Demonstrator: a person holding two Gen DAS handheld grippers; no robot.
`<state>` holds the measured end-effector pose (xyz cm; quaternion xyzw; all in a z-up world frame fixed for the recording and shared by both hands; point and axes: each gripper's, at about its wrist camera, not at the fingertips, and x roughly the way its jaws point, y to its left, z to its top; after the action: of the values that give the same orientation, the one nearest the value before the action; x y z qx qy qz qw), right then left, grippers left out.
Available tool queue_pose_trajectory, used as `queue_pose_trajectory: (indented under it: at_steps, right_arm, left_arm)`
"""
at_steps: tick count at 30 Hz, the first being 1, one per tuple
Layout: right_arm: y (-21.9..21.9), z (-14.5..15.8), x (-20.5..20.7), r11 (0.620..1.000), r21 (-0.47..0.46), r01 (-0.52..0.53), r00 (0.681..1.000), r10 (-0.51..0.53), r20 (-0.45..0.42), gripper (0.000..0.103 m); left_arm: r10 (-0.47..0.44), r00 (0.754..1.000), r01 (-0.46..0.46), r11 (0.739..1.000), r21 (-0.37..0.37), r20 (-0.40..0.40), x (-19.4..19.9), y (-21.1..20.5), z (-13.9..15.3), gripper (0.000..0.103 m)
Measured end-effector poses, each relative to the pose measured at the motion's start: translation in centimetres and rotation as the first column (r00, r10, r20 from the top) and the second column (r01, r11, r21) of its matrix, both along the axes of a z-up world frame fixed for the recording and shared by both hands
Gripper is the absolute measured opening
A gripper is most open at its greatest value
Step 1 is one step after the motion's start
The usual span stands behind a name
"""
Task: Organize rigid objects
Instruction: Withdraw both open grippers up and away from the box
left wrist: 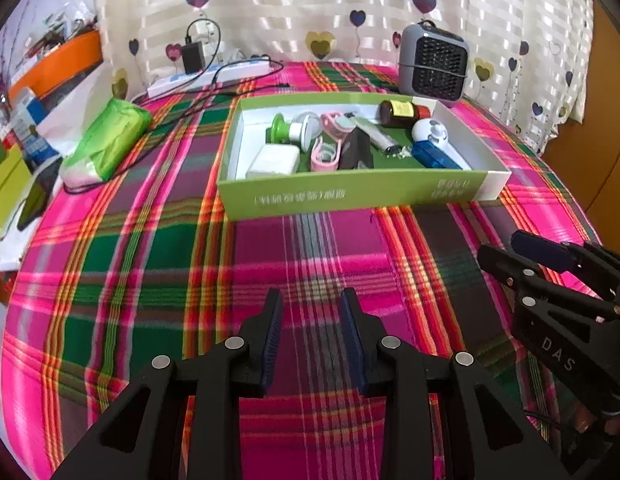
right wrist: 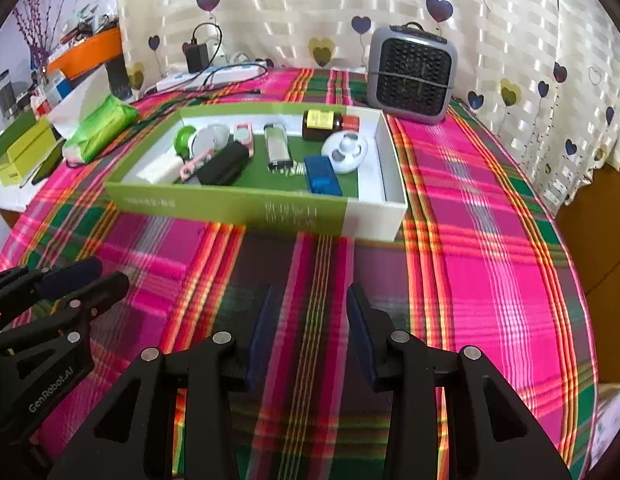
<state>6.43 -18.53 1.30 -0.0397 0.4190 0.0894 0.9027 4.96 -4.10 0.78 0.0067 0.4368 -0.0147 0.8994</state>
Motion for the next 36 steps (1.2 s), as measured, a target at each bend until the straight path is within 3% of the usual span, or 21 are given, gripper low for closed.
queue_pose_trajectory:
  at_steps: [7,19,36]
  right_arm:
    - [-0.4,-0.7,-0.6,1.0,-0.002,0.029,0.999,-0.029,-0.018,0.039]
    - [-1.3,-0.8,-0.9,0.997,0.02,0.071,0.997,-0.07,-0.028,0.051]
    - [-1.2,-0.8,-0.9,0.997,0.019,0.072,0.997,-0.071,-0.029,0.052]
  left_arm:
    - [0.003,1.0,-0.003,1.0,0.003,0.003,-0.4,-0.1,-0.2,0.029]
    - [0.016,1.0,-0.017,1.0,0.015,0.007,-0.5,-0.3,-0.2,0.029]
    - [0.017,1.0,-0.017,1.0,0.012,0.008,-0.6,-0.3,-0.2,0.029]
